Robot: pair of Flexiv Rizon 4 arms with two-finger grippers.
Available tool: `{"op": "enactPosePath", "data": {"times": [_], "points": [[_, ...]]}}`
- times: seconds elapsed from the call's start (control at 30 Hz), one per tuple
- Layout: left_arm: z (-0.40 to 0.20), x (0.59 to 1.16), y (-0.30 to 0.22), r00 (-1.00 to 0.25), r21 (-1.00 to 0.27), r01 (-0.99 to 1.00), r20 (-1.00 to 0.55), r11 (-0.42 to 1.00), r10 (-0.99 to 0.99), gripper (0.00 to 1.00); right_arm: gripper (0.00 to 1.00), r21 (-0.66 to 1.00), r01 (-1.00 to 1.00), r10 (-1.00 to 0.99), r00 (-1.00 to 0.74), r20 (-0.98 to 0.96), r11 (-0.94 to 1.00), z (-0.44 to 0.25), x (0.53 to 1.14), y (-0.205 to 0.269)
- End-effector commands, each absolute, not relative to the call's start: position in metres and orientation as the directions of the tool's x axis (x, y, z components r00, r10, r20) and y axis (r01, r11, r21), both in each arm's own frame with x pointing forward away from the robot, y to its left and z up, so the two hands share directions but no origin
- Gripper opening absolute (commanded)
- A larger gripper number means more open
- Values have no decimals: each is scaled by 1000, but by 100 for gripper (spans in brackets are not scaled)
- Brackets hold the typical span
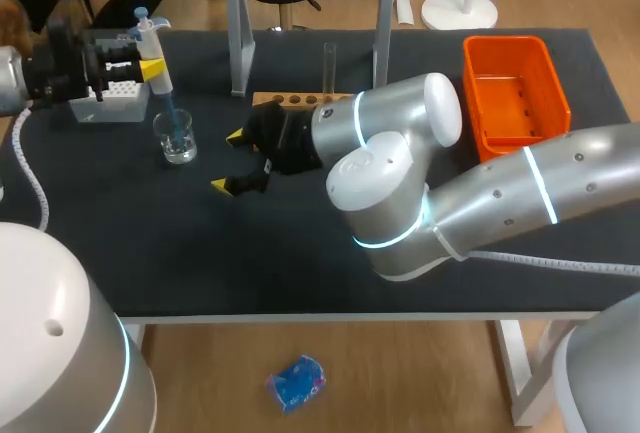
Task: Invert the test tube, pick up the pipette, mount the tip to pipette, aspirate from beaker and dispense into the tube, eject the tip, return the pipette, and cap with the stopper.
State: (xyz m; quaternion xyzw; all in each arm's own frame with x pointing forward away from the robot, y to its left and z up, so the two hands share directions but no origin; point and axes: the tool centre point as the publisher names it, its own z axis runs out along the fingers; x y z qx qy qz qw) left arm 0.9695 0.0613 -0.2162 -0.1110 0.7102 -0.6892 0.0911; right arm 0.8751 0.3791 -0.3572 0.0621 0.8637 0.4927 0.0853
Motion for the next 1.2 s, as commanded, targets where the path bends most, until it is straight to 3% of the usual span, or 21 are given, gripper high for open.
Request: {"op": "enactPosePath", "data": {"times": [0.03,0.83,1.2], "points": [[-217,969,60,-958,-999,-32,23,26,-285,0,100,864,22,192,-978,-87,504,-359,875,380],[-218,968,59,-956,-999,-25,13,39,-293,0,100,864,22,192,-978,-87,504,-359,875,380],[-218,968,59,-956,-999,-25,13,39,-293,0,100,858,-27,93,-992,-86,513,-316,862,357]]}}
